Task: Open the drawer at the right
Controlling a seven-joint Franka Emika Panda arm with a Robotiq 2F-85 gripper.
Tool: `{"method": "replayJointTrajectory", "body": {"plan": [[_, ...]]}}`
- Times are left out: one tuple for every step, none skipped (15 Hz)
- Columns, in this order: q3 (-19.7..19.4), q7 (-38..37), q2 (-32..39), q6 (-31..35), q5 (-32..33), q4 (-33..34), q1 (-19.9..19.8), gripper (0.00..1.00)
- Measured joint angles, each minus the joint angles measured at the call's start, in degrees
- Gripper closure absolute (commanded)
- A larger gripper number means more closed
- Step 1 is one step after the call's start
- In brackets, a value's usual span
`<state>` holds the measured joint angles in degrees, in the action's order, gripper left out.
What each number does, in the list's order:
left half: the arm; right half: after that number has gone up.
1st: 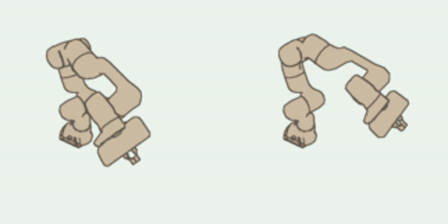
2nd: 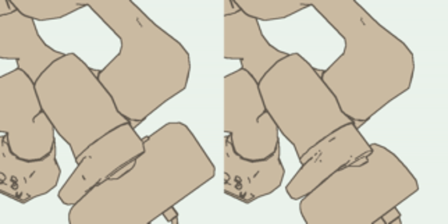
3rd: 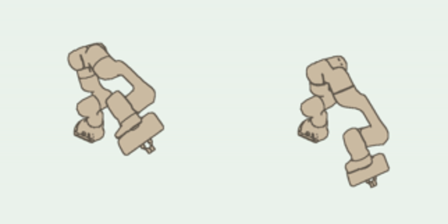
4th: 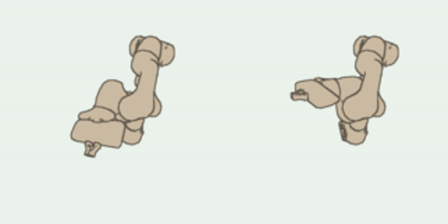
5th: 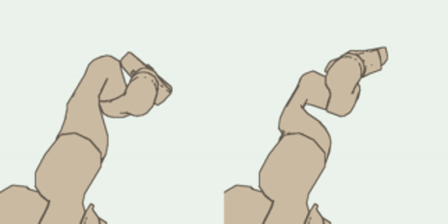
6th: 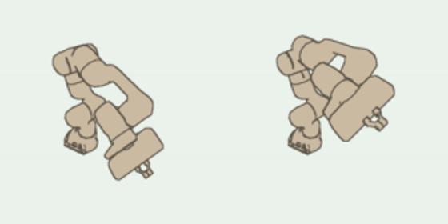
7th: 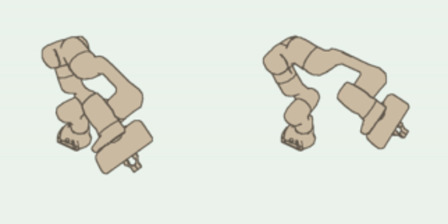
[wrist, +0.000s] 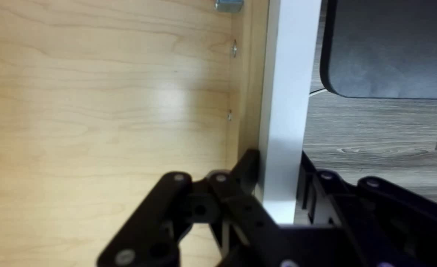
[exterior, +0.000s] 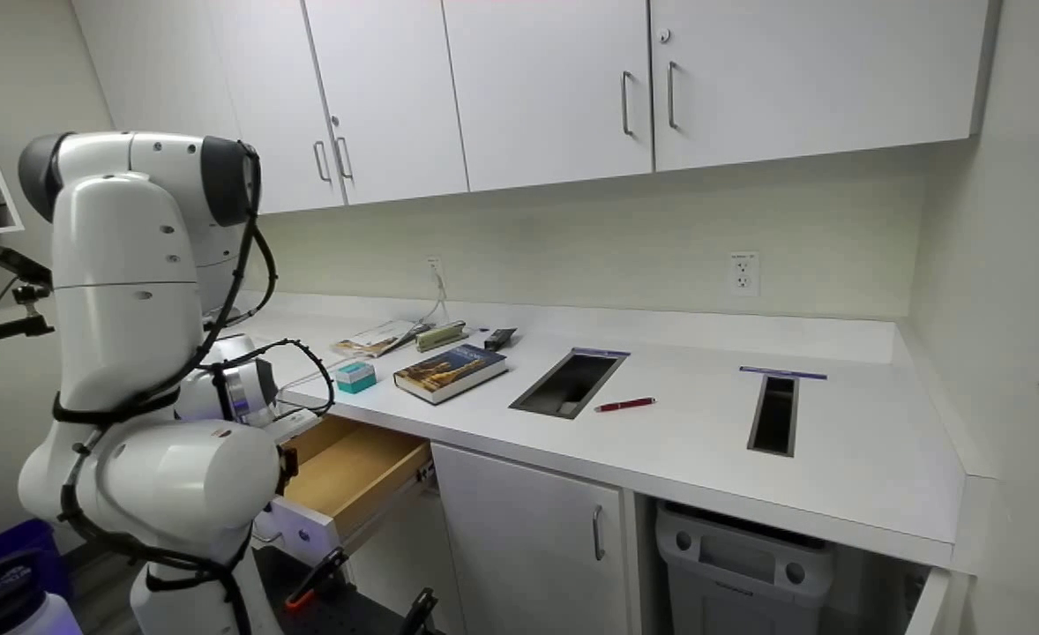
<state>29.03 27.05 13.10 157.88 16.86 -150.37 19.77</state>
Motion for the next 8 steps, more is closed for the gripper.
{"method": "replayJointTrajectory", "body": {"plan": [[0.15, -0.47, -0.26, 0.11, 0.00, -0.39, 0.31, 0.49], [0.24, -0.63, -0.39, 0.11, 0.00, -0.55, 0.46, 0.47], [0.31, -0.46, -0.38, 0.12, -0.01, -0.59, 0.48, 0.42], [0.61, -0.09, 0.19, 0.35, -0.09, -0.56, 0.58, 0.32], [1.14, -0.08, 0.89, 0.54, -0.32, -0.55, 0.79, 0.25], [1.96, -0.08, 1.39, 0.67, -0.66, -0.57, 0.97, 0.16], [3.02, -0.09, 1.55, 0.76, -1.04, -0.63, 1.08, 0.10], [4.14, -0.21, 1.49, 0.77, -1.41, -0.63, 1.24, 0.02]]}}
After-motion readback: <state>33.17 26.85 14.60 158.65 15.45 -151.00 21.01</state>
